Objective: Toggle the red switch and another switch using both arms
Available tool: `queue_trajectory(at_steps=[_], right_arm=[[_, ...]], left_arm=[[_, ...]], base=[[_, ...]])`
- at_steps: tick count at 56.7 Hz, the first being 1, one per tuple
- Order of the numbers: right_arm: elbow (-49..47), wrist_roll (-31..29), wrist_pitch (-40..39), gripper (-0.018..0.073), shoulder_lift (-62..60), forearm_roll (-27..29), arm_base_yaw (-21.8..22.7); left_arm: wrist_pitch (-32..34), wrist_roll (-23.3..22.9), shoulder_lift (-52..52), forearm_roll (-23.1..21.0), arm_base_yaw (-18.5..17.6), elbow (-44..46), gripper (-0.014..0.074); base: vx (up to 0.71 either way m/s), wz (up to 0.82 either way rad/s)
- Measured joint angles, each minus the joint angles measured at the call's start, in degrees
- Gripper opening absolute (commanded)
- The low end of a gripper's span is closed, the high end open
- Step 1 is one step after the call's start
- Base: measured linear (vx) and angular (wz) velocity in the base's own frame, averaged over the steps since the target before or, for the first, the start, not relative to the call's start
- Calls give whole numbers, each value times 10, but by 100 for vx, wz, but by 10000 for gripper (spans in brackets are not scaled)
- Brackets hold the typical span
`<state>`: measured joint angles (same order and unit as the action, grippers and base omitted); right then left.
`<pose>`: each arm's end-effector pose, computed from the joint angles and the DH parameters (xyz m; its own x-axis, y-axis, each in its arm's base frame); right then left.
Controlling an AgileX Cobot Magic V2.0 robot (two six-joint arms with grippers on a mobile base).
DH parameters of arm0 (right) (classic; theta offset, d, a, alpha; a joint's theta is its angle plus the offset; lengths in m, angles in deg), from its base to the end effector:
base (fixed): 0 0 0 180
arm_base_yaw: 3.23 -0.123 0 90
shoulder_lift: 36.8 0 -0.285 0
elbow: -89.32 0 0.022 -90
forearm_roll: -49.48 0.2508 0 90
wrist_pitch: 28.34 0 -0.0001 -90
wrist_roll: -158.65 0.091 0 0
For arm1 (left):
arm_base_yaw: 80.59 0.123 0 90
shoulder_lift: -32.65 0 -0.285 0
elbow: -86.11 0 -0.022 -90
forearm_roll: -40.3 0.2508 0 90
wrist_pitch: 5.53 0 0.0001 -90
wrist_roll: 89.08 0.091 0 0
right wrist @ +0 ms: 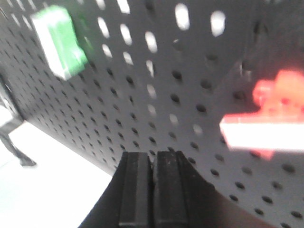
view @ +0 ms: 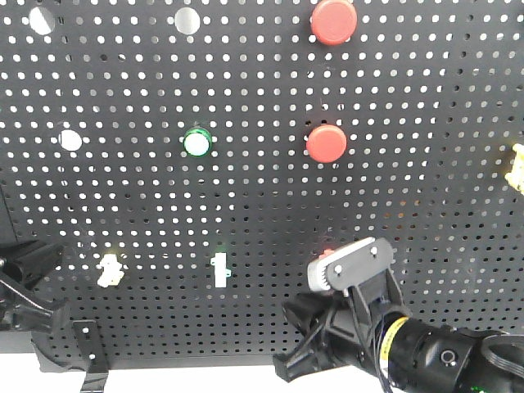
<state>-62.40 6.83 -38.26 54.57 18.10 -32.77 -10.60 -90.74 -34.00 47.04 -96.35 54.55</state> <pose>0.2745 0.1649 0.2702 -0.2859 -0.2183 -0.9331 -0.5786 0.8155 -0.0135 0.2187 -0.0607 0.3497 -0.1966 0.1470 -0.9694 0.2803 0.9559 0.0881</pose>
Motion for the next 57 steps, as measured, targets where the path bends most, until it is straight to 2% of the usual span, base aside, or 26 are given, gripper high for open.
queue_trajectory(at_steps=[16,29,39,46,53,57], right_arm=[[0,-8,-61,-6,-31,26,0],[0,-44,-60,-6,-61,74,0],[0,-52,-57,-6,-150,101,21],[0,-61,-12,-6,-235,99,52],[1,-74,99,-6,-323,63,72],[6,-76,134,-6,-355,43,74]], left_arm=[[0,0,0,0,0,0,3],[0,1,0,0,0,0,3],[0,2,0,0,0,0,3],[0,2,0,0,0,0,3],[1,2,0,0,0,0,3],[9,2,0,0,0,0,3]], base=[[0,0],[0,0],[0,0],[0,0],[0,0],[0,0]])
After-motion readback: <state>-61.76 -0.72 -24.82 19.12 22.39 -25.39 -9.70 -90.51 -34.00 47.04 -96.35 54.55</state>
